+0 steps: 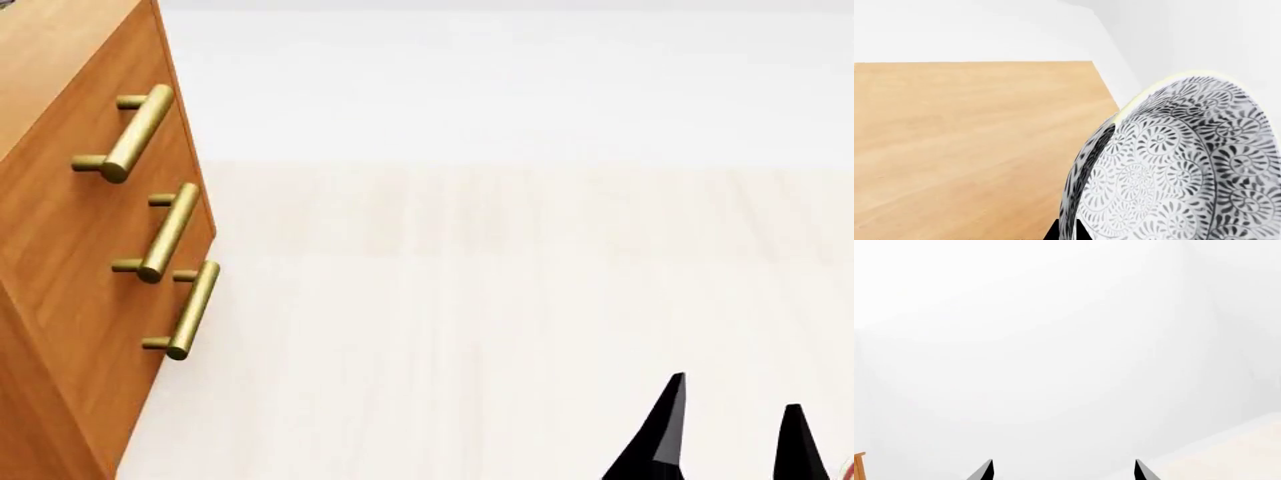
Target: Put the bowl on top of the cabinet.
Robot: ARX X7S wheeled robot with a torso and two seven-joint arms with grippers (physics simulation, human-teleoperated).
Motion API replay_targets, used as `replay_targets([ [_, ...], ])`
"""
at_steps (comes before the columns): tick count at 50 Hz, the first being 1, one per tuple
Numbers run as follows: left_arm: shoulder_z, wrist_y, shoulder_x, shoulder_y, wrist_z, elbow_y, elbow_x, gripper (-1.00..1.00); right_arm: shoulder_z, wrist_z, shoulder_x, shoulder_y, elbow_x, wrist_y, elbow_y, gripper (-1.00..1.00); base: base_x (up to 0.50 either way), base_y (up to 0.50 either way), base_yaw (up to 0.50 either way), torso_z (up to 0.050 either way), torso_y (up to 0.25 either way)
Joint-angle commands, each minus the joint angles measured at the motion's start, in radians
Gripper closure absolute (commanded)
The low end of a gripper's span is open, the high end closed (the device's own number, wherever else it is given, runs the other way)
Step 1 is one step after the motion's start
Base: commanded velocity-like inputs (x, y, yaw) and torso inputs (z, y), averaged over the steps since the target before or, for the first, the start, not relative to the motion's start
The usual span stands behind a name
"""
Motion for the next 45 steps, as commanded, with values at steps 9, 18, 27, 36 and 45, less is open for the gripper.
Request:
replay_targets([
  [9, -0.231, 0.029, 0.002, 0.018, 0.062, -0.03, 0.254, 1.0, 0.002, -0.01, -0.01, 0.015, -0.001, 0.01, 0.025, -1.0, 0.0, 0.0, 0.0, 0.0, 0.0],
  [18, -0.312, 0.032, 0.003, 0.036, 0.077, -0.03, 0.335, 1.0, 0.004, -0.01, -0.011, 0.014, -0.003, 0.011, 0.025, -1.0, 0.0, 0.0, 0.0, 0.0, 0.0],
  [27, -0.364, 0.033, 0.005, 0.046, 0.089, -0.03, 0.393, 1.0, 0.006, -0.014, -0.013, 0.016, -0.004, 0.012, 0.028, -1.0, 0.0, 0.0, 0.0, 0.0, 0.001],
  [36, -0.392, 0.034, 0.009, 0.049, 0.097, -0.03, 0.426, 1.0, 0.009, -0.011, -0.012, 0.013, -0.007, 0.015, 0.022, -1.0, 0.0, 0.0, 0.0, 0.0, 0.0],
  [45, -0.41, 0.031, 0.007, 0.048, 0.099, -0.03, 0.448, 1.0, 0.009, -0.017, -0.015, 0.016, -0.005, 0.017, 0.026, -1.0, 0.0, 0.0, 0.0, 0.001, 0.0],
])
